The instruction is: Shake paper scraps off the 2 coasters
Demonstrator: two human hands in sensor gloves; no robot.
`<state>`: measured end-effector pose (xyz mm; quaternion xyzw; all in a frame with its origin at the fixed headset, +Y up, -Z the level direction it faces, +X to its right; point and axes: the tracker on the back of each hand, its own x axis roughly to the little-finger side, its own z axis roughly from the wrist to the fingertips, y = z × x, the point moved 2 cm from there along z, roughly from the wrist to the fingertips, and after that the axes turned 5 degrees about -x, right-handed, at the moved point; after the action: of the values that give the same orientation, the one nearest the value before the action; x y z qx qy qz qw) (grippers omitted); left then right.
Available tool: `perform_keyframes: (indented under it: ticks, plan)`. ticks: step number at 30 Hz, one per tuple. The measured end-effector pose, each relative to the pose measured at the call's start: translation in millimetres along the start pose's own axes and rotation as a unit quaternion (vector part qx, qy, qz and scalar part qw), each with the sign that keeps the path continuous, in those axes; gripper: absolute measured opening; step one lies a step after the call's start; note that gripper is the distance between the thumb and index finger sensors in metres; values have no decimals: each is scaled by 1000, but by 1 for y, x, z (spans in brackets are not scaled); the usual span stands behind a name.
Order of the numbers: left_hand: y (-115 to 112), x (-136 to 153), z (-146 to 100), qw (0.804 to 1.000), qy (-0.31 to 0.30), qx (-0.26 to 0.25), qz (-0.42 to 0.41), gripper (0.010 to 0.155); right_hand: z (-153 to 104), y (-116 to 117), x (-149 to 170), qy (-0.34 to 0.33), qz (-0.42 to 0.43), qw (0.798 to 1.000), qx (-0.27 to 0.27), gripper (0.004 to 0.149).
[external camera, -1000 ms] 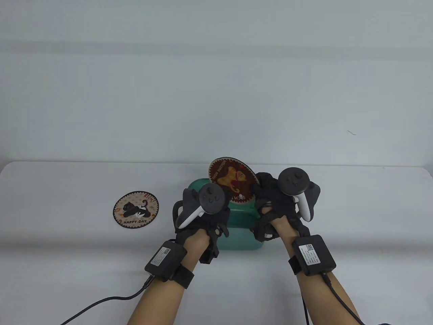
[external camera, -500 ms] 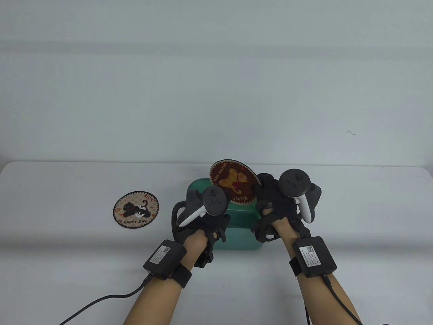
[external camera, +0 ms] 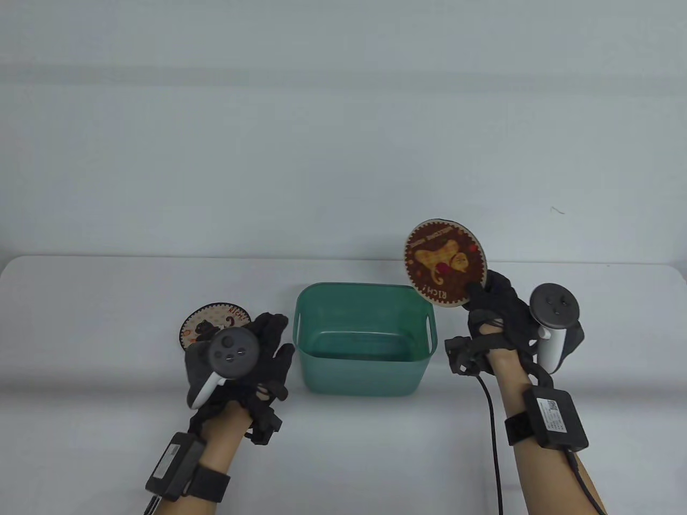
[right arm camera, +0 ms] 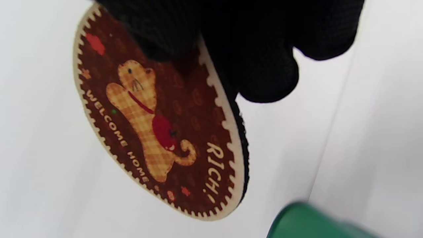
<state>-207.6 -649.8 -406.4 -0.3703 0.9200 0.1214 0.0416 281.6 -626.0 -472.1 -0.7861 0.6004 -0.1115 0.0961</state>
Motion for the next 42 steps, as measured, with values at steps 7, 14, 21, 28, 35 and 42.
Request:
perform_keyframes:
  ticks: [7, 14, 21, 28, 35, 42]
  plan:
    - [-34, 50, -39, 991, 82, -12, -105, 60, -3, -39, 83, 102, 46, 992, 53, 44]
    - [-58, 68, -52, 995, 90, 47, -26, 58, -5, -41, 134, 170, -39, 982, 72, 46]
    - [-59, 66, -51, 995, 89, 49, -25, 60, -1, -32, 152, 197, -40, 977, 67, 48]
    - [-62, 65, -51, 993, 91, 59, -37, 62, 5, -30, 161, 192, -217, 956, 46, 53]
    - [-61, 68, -50, 992, 101, 64, -45, 62, 6, -32, 165, 217, -294, 930, 23, 67]
    - [-60, 69, -51, 991, 105, 65, -52, 62, -14, -40, 143, 153, -266, 951, 46, 63]
